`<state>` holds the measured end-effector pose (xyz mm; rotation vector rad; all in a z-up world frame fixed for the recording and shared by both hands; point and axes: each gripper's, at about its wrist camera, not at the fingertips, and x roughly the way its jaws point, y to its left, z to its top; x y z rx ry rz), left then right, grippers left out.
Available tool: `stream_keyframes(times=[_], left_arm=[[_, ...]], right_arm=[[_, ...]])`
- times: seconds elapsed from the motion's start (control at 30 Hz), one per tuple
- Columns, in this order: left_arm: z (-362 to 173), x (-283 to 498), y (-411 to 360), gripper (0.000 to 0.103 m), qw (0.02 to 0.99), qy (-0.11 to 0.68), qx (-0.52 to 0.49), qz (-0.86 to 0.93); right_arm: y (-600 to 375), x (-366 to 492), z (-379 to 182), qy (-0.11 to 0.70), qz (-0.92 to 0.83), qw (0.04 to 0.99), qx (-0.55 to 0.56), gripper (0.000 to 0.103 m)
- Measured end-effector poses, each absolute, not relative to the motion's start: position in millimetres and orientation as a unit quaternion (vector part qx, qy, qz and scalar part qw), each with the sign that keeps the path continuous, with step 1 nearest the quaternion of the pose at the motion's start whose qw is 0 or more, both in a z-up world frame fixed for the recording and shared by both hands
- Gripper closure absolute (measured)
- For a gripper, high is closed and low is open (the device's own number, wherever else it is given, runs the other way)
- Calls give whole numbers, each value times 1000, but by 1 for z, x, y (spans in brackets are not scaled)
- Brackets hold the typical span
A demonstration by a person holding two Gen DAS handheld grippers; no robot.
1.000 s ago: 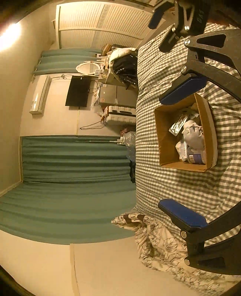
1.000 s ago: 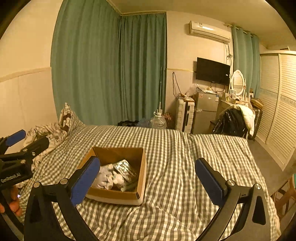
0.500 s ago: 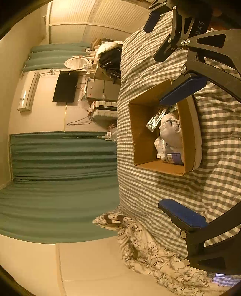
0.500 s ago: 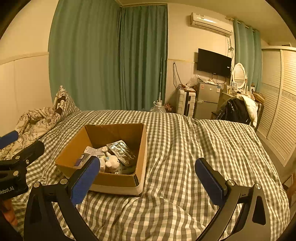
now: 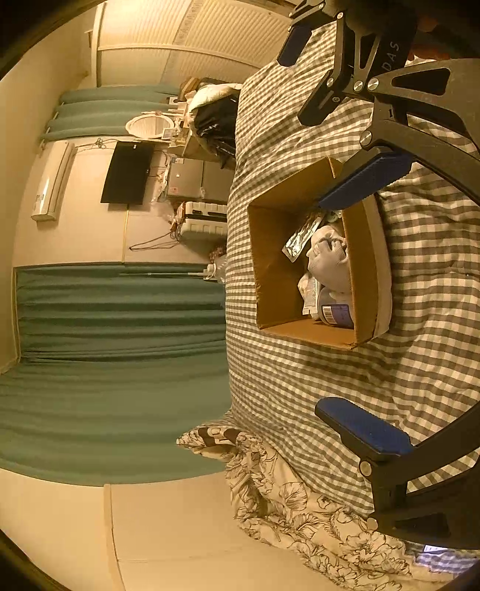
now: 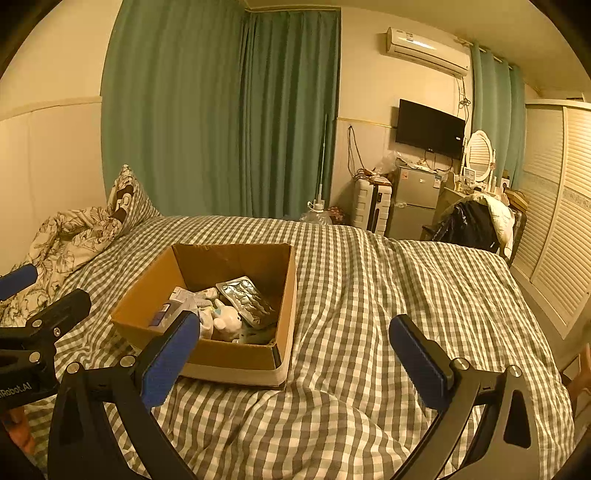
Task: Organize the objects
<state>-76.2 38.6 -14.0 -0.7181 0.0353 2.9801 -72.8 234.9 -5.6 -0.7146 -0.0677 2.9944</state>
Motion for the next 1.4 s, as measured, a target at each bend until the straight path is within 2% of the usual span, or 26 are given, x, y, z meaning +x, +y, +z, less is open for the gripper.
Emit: stream_keyframes(times=[1.4], left_arm=[[-17, -82, 40, 0, 40, 17, -247, 968]], right_arm=[[240, -73, -9, -8, 971, 33, -236, 0]])
